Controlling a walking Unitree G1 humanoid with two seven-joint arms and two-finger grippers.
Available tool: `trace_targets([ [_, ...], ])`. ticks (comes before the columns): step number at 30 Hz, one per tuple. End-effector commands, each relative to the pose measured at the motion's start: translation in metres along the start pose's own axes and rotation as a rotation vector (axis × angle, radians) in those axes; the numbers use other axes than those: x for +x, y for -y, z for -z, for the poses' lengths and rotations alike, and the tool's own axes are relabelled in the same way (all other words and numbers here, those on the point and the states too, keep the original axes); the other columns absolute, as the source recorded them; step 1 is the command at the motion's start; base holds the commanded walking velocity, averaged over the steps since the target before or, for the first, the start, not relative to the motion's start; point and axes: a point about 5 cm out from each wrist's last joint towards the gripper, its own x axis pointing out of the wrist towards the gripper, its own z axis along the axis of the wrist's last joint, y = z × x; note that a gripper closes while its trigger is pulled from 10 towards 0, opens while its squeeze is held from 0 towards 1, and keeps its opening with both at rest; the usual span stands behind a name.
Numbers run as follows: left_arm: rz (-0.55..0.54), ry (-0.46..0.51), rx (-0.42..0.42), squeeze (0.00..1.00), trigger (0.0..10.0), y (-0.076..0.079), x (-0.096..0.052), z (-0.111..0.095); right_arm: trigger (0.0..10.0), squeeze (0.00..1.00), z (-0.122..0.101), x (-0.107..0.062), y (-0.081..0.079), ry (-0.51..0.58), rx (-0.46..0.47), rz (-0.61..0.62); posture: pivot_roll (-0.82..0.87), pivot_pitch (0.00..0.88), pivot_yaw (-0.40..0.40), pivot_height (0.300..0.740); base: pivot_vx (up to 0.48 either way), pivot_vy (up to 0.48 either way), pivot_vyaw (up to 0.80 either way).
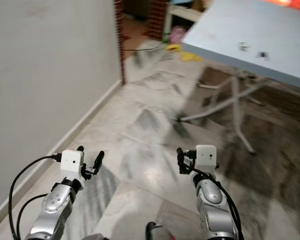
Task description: Hang keys on a hook
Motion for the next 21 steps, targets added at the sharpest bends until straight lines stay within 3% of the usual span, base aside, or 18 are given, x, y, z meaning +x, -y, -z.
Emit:
trace_targets([
  [1, 0.001, -0.016, -0.009, 0.00, 10.0, 0.0020, -0.0019, 0.0033, 10.0, 0.00, 0.0014, -0.0034, 0.0036, -0.006, 0.002, 0.018, -0.05, 0.180, 0.002, 0.740, 0.000, 0.000, -0.77],
  [5, 0.003, -0.022, -0.012, 0.00, 10.0, 0.0031, -0.0021, 0.0041, 10.0, 0.00, 0.0006, -0.0049, 0.0035, -0.002, 0.000, 0.018, -0.05, 0.180, 0.003, 0.740, 0.000, 0.000, -0.62],
  [15, 0.003, -0.027, -0.032, 0.00, 10.0, 0.0030, -0.0004, 0.0032, 10.0, 0.00, -0.0033, -0.0061, 0.0027, 0.008, -0.002, 0.018, -0.05, 0.175, 0.003, 0.740, 0.000, 0.000, 0.00],
  [21, 0.003, -0.032, -0.032, 0.00, 10.0, 0.0025, 0.0012, 0.0034, 10.0, 0.00, -0.0076, -0.0061, 0.0013, 0.018, 0.000, 0.019, -0.06, 0.171, 0.005, 0.740, 0.000, -0.336, 0.00],
])
